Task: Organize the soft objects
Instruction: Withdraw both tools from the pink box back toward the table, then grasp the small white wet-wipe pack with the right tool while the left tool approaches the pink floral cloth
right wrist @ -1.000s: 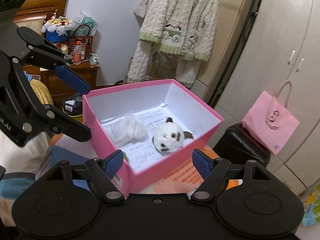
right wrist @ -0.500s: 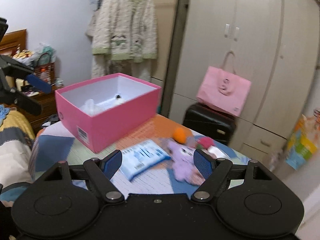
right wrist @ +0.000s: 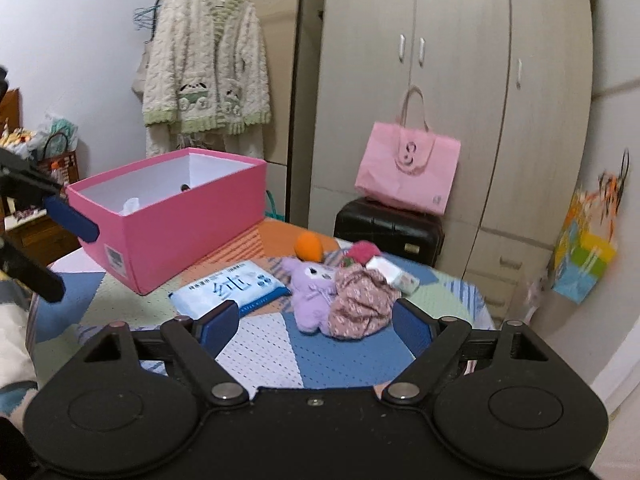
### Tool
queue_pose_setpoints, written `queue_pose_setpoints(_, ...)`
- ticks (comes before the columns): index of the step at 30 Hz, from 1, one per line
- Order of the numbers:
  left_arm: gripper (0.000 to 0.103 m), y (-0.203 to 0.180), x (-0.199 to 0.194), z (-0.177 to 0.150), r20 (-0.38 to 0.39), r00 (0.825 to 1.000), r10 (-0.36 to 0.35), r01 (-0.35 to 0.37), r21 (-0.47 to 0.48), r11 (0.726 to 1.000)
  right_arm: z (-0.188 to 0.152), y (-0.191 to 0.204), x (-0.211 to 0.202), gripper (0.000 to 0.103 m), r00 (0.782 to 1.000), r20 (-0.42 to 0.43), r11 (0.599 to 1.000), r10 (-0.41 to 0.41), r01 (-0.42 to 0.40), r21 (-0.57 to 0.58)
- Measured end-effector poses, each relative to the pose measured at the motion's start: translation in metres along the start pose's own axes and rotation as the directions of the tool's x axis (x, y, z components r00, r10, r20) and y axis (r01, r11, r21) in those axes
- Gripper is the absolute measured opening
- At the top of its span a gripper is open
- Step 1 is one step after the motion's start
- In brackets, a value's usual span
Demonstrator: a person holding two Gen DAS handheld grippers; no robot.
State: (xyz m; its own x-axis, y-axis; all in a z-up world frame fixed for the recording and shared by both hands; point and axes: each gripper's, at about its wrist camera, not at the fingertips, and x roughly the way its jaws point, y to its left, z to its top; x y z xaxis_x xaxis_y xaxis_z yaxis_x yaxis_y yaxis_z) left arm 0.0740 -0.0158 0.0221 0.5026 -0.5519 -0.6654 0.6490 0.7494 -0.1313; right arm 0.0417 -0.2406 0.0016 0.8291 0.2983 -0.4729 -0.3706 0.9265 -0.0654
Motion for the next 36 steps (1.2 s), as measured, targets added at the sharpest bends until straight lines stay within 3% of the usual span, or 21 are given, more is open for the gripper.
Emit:
queue_pose_setpoints(11, 0.091, 0.004, 0.066, 0.012, -0.026, 0.999, -0.035, 0.033, -0.042, 0.999, -0.014, -0.04, 0.031, 0.088, 0.998, -0.039, 0.994, 0.04, -0.035, 0.108)
queue_pose_setpoints(17, 0.091, -0.002, 0.1, 0.021, 0.03, 0.999, -0.016, 0.016, -0.021, 1.0, -0.011, -0.06, 0.047, 0.088, 0.997, -0.044, 0.985, 0.069, -0.061, 0.161)
queue_pose_setpoints(24, 0.091, 0.0, 0.141, 0.038, 0.081, 0.996, -0.023, 0.028, -0.061, 0.998, -0.002, -0.086, 0.071, 0.088, 0.991, -0.055, 0.965, 0.12, -0.103, 0.24)
queue_pose_setpoints(30, 0.091, -0.007, 0.172, 0.049, 0.138, 0.99, 0.019, -0.01, -0.066, 0.998, 0.01, -0.115, 0.101, 0.088, 0.984, -0.08, 0.952, 0.16, -0.133, 0.277)
queue_pose_setpoints(36, 0.091, -0.015, 0.196, 0.057, 0.167, 0.98, 0.108, -0.098, -0.068, 0.993, 0.025, -0.141, 0.134, 0.088, 0.974, -0.082, 0.941, 0.21, -0.179, 0.287)
